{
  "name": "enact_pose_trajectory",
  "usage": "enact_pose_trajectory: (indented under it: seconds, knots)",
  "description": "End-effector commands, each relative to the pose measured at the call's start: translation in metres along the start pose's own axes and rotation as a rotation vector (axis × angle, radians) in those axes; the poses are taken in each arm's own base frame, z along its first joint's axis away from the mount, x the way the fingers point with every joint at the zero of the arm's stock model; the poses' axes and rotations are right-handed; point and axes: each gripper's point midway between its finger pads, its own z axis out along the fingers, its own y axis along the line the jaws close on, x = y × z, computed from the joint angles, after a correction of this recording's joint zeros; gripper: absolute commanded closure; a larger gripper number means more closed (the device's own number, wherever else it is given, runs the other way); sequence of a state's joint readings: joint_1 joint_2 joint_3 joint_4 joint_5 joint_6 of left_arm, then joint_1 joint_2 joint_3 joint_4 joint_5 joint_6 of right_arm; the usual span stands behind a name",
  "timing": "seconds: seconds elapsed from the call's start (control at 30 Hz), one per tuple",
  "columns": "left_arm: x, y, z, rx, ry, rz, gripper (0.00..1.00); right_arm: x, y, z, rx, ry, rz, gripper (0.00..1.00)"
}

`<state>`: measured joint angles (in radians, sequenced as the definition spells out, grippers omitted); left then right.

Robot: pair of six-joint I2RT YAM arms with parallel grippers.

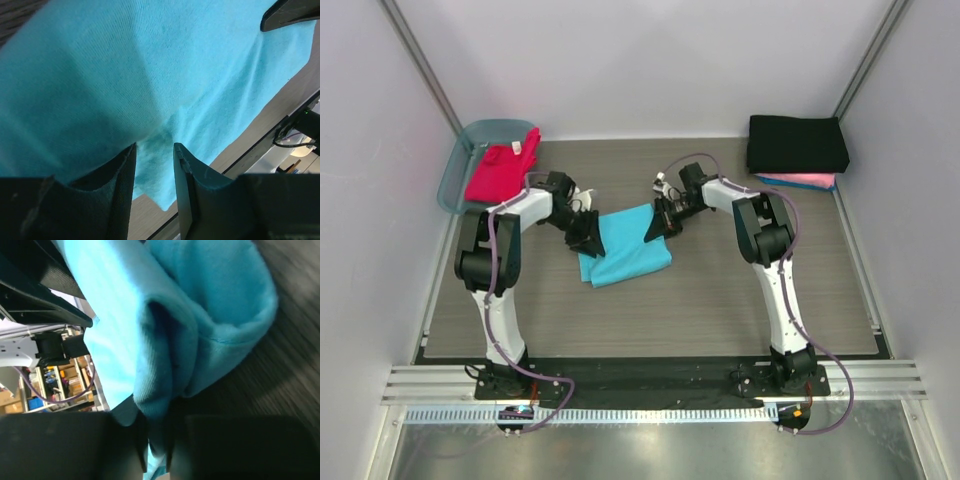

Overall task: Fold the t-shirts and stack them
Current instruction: Neatly place the folded tshirt to the corner

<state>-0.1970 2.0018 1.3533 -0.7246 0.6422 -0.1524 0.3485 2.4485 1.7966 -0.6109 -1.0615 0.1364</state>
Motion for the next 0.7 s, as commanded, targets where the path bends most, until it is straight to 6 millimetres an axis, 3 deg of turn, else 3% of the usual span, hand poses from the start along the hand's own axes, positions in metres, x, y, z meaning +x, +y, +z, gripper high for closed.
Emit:
enact_pose_trajectory:
  seconds: [0.0,0.07,0.17,0.2,0.27,0.3,0.5,0.57,0.67]
  knots:
    - [-0.007,-0.007,-0.01,-0.01,-0.046,0.049,0.63,-0.029,-0.009,-0.007,0.123,-0.079,-0.099,0.87]
    - [-0.013,-0.013,-0.02,-0.019,-0.073,0.075,0.63,-0.04,0.001,-0.024,0.158,-0.12,-0.149,0.98]
    - [-0.026,-0.021,-0.035,-0.032,-0.128,0.118,0.63,-0.051,0.007,-0.055,0.251,-0.147,-0.241,0.99]
    - [-0.03,-0.022,-0.04,-0.04,-0.145,0.136,0.63,-0.06,0.021,-0.069,0.278,-0.168,-0.312,0.99]
    - [-0.04,-0.029,-0.051,-0.046,-0.184,0.174,0.63,-0.062,0.02,-0.093,0.358,-0.176,-0.373,0.99]
    - [-0.045,-0.03,-0.055,-0.054,-0.2,0.199,0.62,-0.067,0.032,-0.107,0.379,-0.199,-0.415,0.99]
    - [-0.061,-0.037,-0.067,-0.065,-0.248,0.241,0.62,-0.083,0.028,-0.171,0.599,-0.235,-0.546,0.99]
    - [-0.064,-0.041,-0.067,-0.049,-0.257,0.238,0.62,-0.088,0.017,-0.189,0.679,-0.239,-0.546,0.99]
    - [-0.068,-0.046,-0.068,-0.028,-0.273,0.235,0.62,-0.102,0.019,-0.213,0.764,-0.267,-0.597,0.99]
